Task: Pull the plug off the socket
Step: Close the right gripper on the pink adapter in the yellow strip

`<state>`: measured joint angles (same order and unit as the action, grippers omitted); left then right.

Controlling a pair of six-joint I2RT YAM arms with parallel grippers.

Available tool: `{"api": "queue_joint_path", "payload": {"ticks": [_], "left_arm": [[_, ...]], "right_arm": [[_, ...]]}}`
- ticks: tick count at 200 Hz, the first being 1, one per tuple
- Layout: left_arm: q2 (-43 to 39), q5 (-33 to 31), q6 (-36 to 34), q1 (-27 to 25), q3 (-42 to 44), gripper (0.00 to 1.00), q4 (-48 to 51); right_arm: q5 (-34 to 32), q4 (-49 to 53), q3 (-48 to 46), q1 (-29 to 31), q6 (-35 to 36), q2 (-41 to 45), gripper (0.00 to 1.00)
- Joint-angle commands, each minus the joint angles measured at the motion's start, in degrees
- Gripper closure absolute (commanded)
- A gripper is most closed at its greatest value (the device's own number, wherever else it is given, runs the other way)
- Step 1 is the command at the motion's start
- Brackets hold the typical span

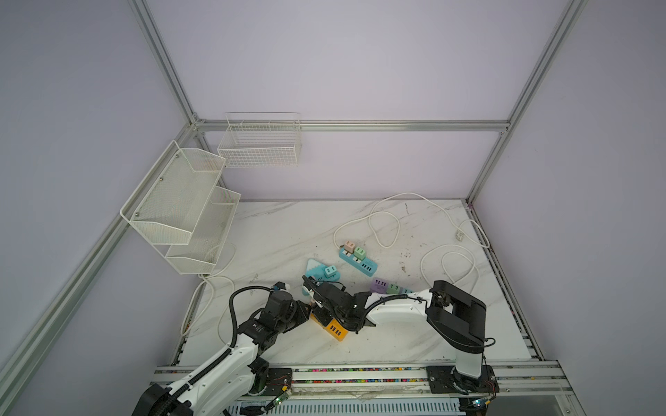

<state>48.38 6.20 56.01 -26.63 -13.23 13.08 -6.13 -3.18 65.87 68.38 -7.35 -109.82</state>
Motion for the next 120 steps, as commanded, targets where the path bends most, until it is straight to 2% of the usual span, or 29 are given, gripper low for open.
{"api": "queue_joint_path", "payload": {"ticks": [1,42,64,79,95,120], "left_arm": [[1.43,-0.84,0.31,0.00,2.79,0.72,9.88],[1.44,-1.85,0.99,0.00,2.95,0.73,10.39],[2.52,-1.89,0.90,0.00,2.78,0.73,10.34],[3.08,-1.80,1.03,0.04,2.86,0.73,10.30],[3.39,-1.64,1.03,-0.04,3.12,0.74,10.23],[2.75,-1.18,1.20,-0.13,3.30,0.74,9.87]], "right_arm": [[0.05,-1.95,-0.47,-0.53,-0.04,2.95,0.79],[-3.82,1.34,3.02,2.35,1.11,-0.46,0.80],[-1.13,-0.77,2.06,2.89,0.27,0.53,0.81],[-3.27,-1.07,0.59,1.40,0.50,2.02,0.81],[0.78,-1.68,-0.86,-1.99,-0.01,3.02,0.81],[-1.82,-0.51,-0.72,-0.94,0.67,3.38,0.81]]}}
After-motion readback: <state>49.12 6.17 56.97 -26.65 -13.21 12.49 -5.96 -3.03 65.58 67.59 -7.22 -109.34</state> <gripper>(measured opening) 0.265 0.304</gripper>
